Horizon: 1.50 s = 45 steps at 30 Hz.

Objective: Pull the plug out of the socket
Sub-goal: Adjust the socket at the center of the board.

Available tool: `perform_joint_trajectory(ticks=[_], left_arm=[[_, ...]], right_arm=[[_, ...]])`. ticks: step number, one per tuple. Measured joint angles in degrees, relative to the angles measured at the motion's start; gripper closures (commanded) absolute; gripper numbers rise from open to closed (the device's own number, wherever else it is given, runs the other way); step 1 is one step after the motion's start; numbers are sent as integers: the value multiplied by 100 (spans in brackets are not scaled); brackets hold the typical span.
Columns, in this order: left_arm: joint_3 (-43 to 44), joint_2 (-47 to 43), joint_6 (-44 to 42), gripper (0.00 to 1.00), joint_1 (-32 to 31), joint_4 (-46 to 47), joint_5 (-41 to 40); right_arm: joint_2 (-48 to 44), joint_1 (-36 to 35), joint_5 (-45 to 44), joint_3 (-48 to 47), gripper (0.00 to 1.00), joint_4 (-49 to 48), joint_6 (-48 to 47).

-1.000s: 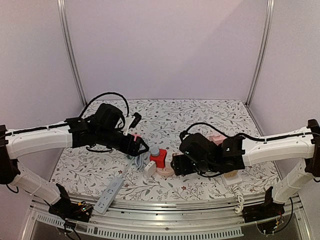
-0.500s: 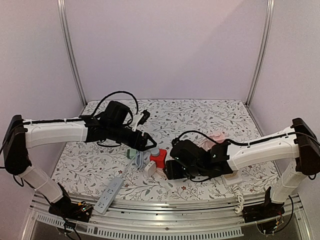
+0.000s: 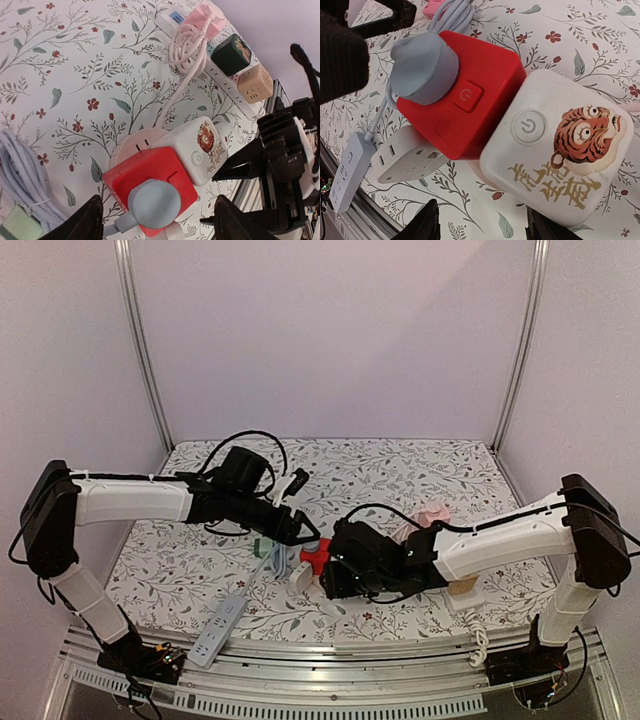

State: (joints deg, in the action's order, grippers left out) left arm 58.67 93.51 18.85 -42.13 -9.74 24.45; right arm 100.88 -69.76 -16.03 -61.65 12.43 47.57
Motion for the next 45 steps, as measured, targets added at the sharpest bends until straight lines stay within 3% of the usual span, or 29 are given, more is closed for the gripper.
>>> perform_joint_trajectory(ticks=[22, 39, 45], left_arm=[[-76, 358, -24, 31, -52, 468, 201], [-76, 348, -785, 43, -114, 48, -575], [-76, 317, -1115, 55, -114, -61, -625]], right_arm=[[57, 1071, 11, 0, 43, 26, -1019], [122, 1202, 146, 0, 44, 72, -1320], [153, 1202, 160, 0, 44, 59, -1322]])
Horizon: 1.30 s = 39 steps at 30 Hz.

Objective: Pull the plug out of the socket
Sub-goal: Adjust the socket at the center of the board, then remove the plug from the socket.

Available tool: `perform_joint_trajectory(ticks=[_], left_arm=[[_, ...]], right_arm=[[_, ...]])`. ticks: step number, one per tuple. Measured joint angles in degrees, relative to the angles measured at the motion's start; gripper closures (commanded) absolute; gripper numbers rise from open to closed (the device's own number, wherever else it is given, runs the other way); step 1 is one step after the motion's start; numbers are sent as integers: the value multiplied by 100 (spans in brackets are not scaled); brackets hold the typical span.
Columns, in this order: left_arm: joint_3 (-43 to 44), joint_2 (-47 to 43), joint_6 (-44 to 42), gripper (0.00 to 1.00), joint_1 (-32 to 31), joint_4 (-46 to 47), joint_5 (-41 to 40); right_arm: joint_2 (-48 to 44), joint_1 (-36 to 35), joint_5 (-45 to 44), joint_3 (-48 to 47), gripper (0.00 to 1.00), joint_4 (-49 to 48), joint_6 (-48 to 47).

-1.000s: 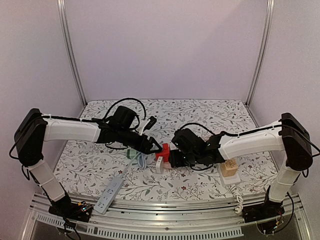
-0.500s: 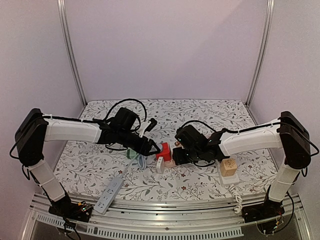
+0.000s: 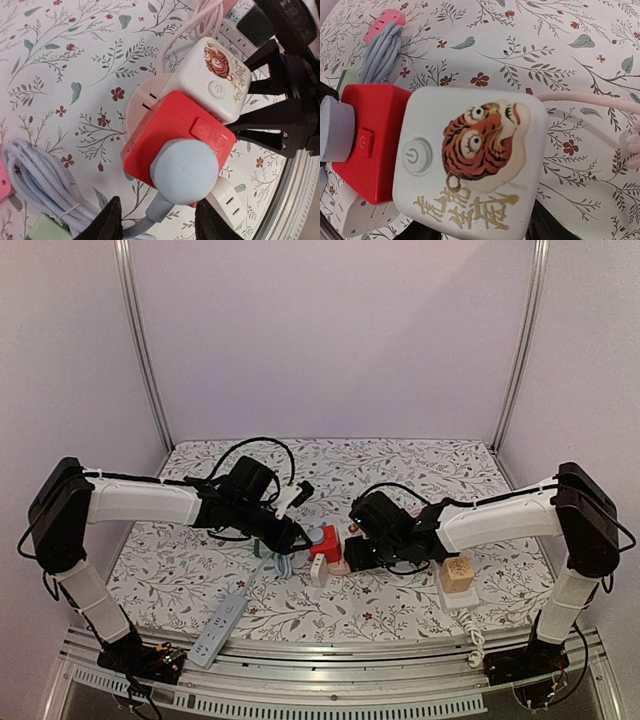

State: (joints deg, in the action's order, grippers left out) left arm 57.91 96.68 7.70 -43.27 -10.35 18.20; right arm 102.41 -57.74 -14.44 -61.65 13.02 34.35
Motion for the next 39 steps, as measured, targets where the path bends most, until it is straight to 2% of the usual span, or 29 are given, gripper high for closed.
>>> perform_joint_trajectory(ticks=[21, 26, 33, 39], left_arm=[[0, -116, -210, 84, -151, -155, -140], [52, -138, -120, 88, -356, -214, -240], [221, -87, 90, 89, -629, -299, -365], [260, -61, 247, 89, -673, -293, -415]], right_arm=[[-2, 7, -17, -2, 44, 42, -83], [-87, 13, -4, 31, 40, 122, -63], [-828, -68, -20, 391, 30, 203, 107], [-1185, -612, -181, 330, 25, 444, 223]])
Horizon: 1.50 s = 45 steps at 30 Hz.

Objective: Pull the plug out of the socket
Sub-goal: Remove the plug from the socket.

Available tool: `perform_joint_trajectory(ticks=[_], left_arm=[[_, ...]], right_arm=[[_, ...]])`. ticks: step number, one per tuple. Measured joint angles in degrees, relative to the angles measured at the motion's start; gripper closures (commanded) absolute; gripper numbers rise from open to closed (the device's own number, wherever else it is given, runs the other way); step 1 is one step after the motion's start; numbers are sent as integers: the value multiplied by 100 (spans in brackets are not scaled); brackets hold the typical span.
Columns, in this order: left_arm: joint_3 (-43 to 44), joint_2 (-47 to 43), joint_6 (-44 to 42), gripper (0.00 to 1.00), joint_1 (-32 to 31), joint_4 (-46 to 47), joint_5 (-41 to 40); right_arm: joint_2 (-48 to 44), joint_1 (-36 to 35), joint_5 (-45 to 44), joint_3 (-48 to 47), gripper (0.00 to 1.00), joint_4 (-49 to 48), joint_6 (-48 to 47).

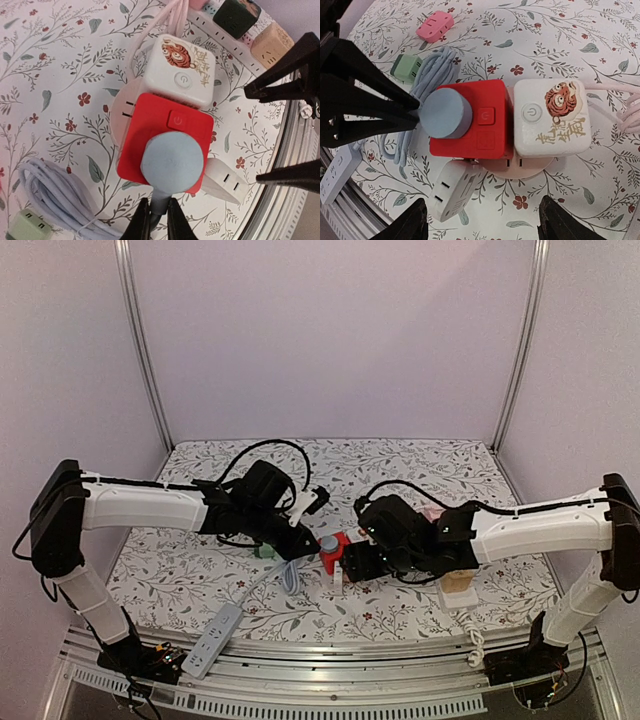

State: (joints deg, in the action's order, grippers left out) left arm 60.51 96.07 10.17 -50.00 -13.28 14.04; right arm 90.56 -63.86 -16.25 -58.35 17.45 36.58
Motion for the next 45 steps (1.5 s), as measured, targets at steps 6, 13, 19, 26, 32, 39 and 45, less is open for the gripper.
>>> perform_joint_trajectory(ticks=[6, 13, 19, 26, 32, 39, 45], left_arm=[[0, 0, 101, 87, -9, 7, -42], [0, 0, 146, 87, -11, 9, -61], [0, 0, 153, 87, -11, 9, -70], [9, 0, 162, 87, -15, 4, -98], [9, 2, 166, 87, -26, 2, -107], [15, 2, 168, 87, -26, 0, -111], [31, 2, 168, 87, -26, -20, -125]], right_arm=[[201, -402, -116, -337, 28, 339, 179], [835, -570, -122, -780, 31, 518, 302], [1143, -697, -214, -1115, 37, 627, 341], [1178, -645, -457, -1001, 46, 852, 372], [859, -452, -439, -522, 46, 866, 339], [420, -389, -249, -389, 44, 750, -33], [415, -382, -50, -417, 43, 595, -302]])
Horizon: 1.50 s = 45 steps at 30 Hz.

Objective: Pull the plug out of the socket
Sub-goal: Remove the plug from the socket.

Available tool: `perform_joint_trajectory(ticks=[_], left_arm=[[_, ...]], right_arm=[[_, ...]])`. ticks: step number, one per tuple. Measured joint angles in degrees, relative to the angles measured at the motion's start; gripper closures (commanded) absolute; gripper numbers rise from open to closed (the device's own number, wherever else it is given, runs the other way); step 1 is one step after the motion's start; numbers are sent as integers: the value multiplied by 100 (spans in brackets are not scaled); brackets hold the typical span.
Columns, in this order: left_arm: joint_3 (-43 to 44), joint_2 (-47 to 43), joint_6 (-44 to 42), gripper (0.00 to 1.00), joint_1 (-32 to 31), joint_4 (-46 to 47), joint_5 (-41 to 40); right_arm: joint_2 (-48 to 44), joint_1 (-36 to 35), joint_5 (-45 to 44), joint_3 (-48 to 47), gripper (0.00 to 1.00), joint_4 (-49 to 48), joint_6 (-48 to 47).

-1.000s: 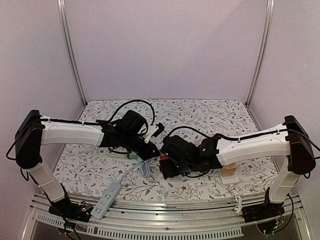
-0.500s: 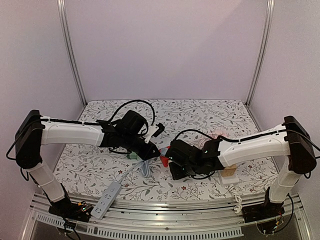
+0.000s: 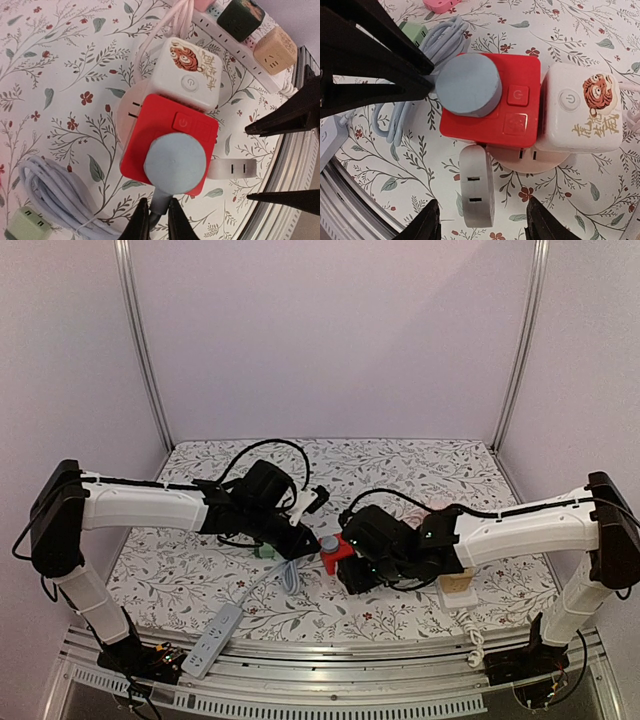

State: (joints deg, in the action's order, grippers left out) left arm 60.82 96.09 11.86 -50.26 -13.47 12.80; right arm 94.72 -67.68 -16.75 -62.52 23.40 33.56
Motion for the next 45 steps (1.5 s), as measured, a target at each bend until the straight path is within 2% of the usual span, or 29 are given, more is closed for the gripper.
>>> perform_joint_trajectory(ticks=[9, 12, 15, 19, 23, 25, 27, 28, 30, 45], left_arm=[[22, 0, 0, 86, 0, -57, -2], [24, 0, 2, 83, 0, -59, -2], [28, 0, 22, 78, 0, -76, -9], [28, 0, 11, 65, 0, -118, -37], [-22, -20, 15, 39, -2, -92, -61], [-129, -85, -4, 30, -4, -87, -61], [-238, -160, -31, 24, -7, -74, -33], [-284, -184, -48, 18, -7, -70, -15], [-339, -195, -103, 15, -11, -52, 11], [-356, -118, -328, 7, -11, 269, 614]], right_arm=[[645, 22, 42, -455, 52, -2, -140], [866, 22, 39, -601, 59, -11, -160], [1051, 24, 33, -697, 72, -26, -162], [1202, 24, -22, -728, 86, -37, -144], [1207, 31, -55, -704, 93, -107, -146], [1163, 37, -33, -586, 96, -278, -177], [1082, 63, 39, -420, 98, -481, -238], [1023, 90, 103, -328, 99, -566, -278], [911, 131, 227, -155, 99, -726, -369], [595, 262, 975, 413, 100, -1381, -1078]])
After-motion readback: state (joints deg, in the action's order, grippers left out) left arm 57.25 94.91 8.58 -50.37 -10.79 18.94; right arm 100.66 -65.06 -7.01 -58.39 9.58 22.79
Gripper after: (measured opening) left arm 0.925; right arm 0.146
